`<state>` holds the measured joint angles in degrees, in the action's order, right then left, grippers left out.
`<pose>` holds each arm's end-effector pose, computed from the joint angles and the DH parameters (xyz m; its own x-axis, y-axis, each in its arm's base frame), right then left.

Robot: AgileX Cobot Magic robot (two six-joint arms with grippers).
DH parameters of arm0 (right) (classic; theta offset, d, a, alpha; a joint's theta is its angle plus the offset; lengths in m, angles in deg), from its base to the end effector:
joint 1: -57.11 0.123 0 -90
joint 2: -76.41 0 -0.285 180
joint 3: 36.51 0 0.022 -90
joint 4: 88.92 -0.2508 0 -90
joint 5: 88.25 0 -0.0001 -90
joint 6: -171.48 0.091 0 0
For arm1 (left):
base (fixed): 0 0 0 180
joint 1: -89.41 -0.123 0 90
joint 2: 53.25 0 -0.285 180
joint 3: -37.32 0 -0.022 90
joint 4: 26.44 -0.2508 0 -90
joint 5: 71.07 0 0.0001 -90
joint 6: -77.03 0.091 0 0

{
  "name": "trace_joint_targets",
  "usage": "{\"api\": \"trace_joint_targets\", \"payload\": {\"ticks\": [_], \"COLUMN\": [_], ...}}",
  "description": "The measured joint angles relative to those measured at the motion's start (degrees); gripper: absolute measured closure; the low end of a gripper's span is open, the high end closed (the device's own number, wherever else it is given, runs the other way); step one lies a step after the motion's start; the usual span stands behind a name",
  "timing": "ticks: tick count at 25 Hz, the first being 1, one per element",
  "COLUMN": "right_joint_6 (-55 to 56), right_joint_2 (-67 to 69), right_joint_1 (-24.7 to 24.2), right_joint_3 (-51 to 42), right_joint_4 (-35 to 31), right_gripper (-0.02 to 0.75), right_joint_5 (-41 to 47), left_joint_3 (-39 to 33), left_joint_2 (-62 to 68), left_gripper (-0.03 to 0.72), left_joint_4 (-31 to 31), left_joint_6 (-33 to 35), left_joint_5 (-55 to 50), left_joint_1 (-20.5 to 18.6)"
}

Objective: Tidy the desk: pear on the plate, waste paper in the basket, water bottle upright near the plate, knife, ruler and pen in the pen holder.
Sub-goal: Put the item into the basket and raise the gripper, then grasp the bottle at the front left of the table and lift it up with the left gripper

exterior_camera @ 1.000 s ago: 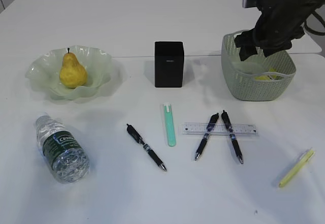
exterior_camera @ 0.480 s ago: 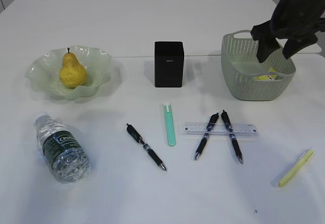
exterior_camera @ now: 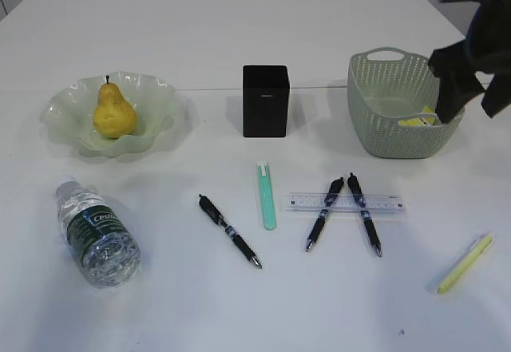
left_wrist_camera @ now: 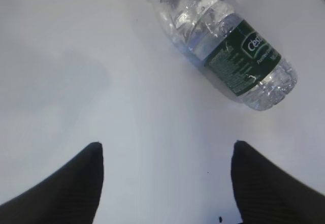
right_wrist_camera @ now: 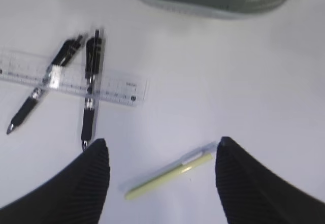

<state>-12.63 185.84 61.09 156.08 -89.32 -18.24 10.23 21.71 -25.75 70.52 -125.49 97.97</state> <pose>0.3661 0.0261 0.2951 -0.9642 -0.1365 -0.2274 -0.1380 0.9904 -0.0094 0.2097 -0.0325 0.2839 -0.9184 0.0166 -0.3953 0.0425 0.9975 -0.0570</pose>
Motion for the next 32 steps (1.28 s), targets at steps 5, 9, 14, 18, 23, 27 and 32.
{"api": "trace_joint_targets", "payload": {"ticks": [5, 9, 14, 18, 23, 27, 32], "right_joint_6": [0.0, 0.0, 0.0, -0.1, -0.1, -0.1, -0.1], "right_joint_2": [-4.8, -8.4, -13.1, -14.8, -14.8, -14.8, -14.8], "right_joint_1": [0.0, 0.0, 0.0, 0.0, 0.0, 0.0, 0.0], "right_joint_3": [-11.3, -17.6, -19.5, -19.5, -19.5, -19.5, -19.5], "right_joint_4": [-0.8, -1.8, -1.9, -1.9, -1.9, -1.9, -1.9], "right_gripper": [0.255, 0.256, 0.256, 0.256, 0.256, 0.256, 0.256], "right_joint_5": [0.0, -0.1, -0.9, -1.8, -2.4, -2.6, -2.6], "left_joint_3": [0.0, 0.0, 0.0, 0.0, 0.0, 0.0, 0.0], "left_joint_2": [0.0, 0.0, 0.2, 3.7, 11.8, 17.6, 22.9], "left_gripper": [0.137, 0.141, 0.143, 0.144, 0.145, 0.146, 0.143], "left_joint_4": [4.3, 7.2, 7.7, 6.9, -1.6, -7.7, -8.6], "left_joint_6": [-2.5, -7.8, -16.5, -23.2, -38.7, -53.4, -57.8], "left_joint_5": [1.3, 4.4, 8.5, 10.6, 12.7, 15.1, 20.8], "left_joint_1": [0.0, 0.0, 0.3, 2.6, 9.3, 12.4, 12.6]}}
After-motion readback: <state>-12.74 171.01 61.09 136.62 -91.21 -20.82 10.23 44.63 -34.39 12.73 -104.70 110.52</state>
